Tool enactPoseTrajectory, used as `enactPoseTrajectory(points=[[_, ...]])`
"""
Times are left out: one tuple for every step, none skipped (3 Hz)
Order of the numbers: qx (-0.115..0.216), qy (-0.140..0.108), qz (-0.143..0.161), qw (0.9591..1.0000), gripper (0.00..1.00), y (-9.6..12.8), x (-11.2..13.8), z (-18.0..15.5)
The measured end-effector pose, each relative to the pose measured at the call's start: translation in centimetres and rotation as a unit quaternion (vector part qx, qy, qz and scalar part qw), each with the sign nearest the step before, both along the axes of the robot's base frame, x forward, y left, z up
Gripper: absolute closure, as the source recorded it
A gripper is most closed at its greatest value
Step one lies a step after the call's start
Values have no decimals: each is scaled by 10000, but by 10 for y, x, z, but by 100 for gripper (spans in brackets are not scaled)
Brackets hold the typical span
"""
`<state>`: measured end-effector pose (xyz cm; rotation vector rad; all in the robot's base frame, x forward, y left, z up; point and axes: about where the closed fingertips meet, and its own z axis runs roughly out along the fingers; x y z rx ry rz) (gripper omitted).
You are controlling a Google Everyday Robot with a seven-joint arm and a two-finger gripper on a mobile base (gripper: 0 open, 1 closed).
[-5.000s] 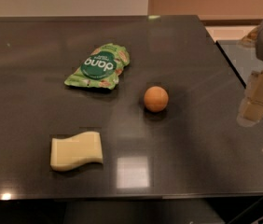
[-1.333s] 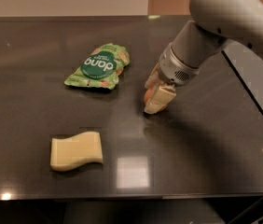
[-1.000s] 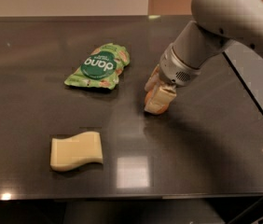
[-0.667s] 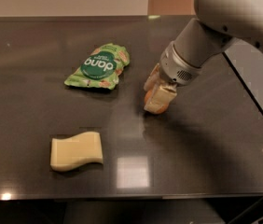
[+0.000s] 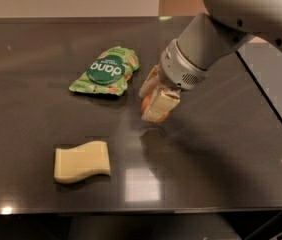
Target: Move orange near sponge
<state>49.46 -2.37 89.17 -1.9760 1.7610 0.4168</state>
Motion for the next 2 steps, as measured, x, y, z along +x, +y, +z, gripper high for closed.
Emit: enactPoseTrajectory(points=[[162, 63, 337, 9993, 100, 20, -11, -2], [235, 183, 653, 9974, 100, 38, -23, -7]])
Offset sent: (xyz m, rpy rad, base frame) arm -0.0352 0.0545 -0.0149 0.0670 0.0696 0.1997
